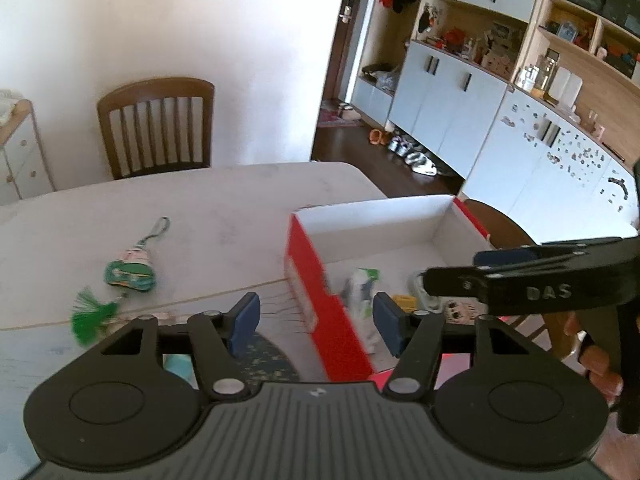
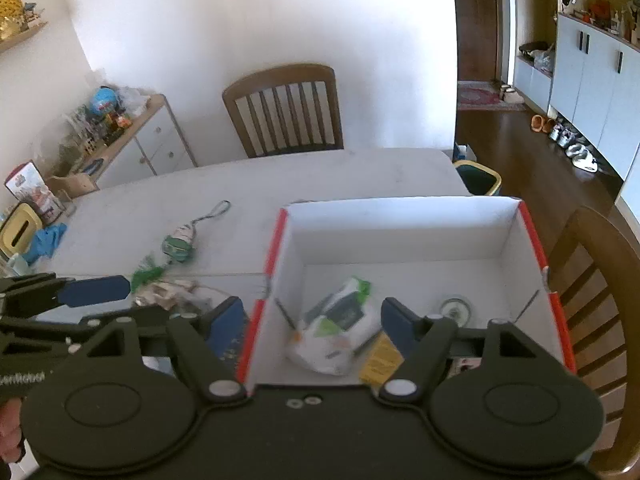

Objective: Organize objects
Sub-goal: 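Move both tools back toward the remaining items on the mat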

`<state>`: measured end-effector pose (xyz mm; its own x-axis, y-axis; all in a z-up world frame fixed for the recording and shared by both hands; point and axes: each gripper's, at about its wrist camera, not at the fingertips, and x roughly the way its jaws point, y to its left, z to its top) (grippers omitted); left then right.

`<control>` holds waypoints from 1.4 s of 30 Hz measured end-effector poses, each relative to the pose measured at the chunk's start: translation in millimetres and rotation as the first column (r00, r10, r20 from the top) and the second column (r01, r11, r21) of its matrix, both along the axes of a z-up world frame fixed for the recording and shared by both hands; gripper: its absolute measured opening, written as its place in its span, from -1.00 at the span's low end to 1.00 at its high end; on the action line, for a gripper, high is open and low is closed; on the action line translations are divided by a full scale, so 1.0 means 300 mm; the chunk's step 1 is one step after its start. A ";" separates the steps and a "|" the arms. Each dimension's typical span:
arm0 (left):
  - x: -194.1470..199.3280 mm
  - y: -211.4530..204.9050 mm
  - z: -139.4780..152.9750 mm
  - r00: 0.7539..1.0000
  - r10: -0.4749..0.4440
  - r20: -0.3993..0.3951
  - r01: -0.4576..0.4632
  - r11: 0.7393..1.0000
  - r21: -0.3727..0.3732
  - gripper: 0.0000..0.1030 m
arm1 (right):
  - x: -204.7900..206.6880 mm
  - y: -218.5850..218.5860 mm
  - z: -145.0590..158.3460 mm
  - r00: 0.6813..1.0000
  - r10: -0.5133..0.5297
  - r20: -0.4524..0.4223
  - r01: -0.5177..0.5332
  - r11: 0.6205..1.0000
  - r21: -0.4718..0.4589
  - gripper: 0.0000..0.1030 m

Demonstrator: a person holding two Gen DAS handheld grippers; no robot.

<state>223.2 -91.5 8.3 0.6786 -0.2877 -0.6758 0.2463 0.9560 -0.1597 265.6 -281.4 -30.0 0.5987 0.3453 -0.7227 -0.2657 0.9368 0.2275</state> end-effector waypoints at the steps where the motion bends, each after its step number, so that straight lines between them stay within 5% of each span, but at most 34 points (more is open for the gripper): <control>1: -0.006 0.020 0.002 1.000 0.005 0.005 -0.005 1.000 0.001 0.24 | -0.011 0.015 0.005 1.000 0.000 0.005 0.000 1.000 0.004 0.53; 18: -0.075 0.327 -0.034 0.997 0.068 0.021 -0.068 0.998 -0.009 0.63 | -0.157 0.286 0.020 0.996 0.033 0.087 -0.034 0.999 0.016 0.96; 33: -0.089 0.542 -0.108 0.995 0.097 0.003 -0.096 0.995 -0.018 0.81 | -0.209 0.485 -0.064 0.997 0.068 0.043 -0.068 0.998 0.001 0.96; 36: -0.083 0.585 -0.139 0.994 0.111 0.001 -0.111 0.993 -0.030 1.00 | -0.213 0.521 -0.089 0.996 0.080 0.032 -0.080 0.997 -0.013 0.96; 42: -0.056 0.645 -0.232 0.986 0.164 -0.020 -0.164 0.987 0.006 1.00 | -0.205 0.599 -0.167 0.992 0.129 0.011 -0.128 0.989 -0.070 0.96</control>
<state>206.3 102.1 -61.5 0.7023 -0.1709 -0.6911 0.0831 0.9838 -0.1588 204.2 -101.7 -80.0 0.5642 0.3692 -0.7385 -0.3876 0.9082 0.1579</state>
